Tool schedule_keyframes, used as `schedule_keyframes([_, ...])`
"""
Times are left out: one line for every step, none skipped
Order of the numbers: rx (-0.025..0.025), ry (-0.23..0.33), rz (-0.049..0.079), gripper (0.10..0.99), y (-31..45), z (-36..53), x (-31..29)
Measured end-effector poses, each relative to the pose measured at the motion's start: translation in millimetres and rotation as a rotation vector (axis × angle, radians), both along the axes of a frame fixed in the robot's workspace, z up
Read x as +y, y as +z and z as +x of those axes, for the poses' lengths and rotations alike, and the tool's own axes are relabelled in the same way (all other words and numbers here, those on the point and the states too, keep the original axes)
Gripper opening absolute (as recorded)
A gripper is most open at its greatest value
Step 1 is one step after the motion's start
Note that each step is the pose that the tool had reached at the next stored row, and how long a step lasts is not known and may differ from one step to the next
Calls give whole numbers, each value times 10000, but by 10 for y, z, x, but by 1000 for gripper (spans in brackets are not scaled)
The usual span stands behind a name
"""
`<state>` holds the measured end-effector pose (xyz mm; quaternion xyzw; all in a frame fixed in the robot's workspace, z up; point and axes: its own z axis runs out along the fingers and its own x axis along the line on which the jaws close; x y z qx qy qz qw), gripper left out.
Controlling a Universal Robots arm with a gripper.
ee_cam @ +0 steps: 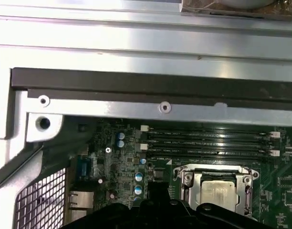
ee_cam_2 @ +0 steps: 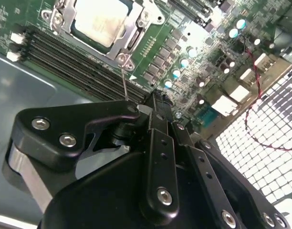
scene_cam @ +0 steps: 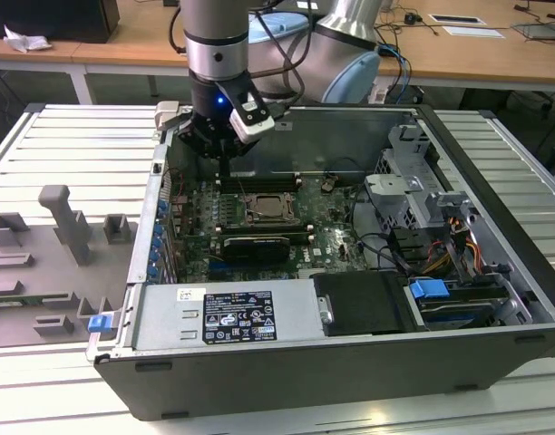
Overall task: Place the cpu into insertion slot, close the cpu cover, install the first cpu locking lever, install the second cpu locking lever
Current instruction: 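Install the first cpu locking lever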
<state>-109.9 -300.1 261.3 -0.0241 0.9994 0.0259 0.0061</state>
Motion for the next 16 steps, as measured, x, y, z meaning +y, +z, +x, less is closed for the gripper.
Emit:
schedule_keyframes([-1,1,1,106,-2,1,21])
schedule_keyframes([0,0,0,106,-7,0,61])
schedule_keyframes([0,-1,0,106,-14,0,95])
schedule_keyframes([0,2,0,106,-22,27,133])
schedule_keyframes([-1,-1,1,106,-29,92,152])
schedule_keyframes([0,0,-1,106,-37,169,161])
schedule_keyframes([0,-2,0,106,-49,260,173])
schedule_keyframes([1,1,1,106,-60,316,187])
schedule_keyframes([-2,1,2,106,-71,346,197])
schedule_keyframes([0,-3,0,106,-82,399,212])
schedule_keyframes([0,0,0,106,-93,447,220])
schedule_keyframes([1,-2,0,106,-113,536,229])
schedule_keyframes([-1,1,3,106,-121,570,230])
schedule_keyframes([-2,1,9,106,-128,586,230])
schedule_keyframes([-2,0,20,106,-136,594,230])
schedule_keyframes([-2,0,37,106,-142,595,230])
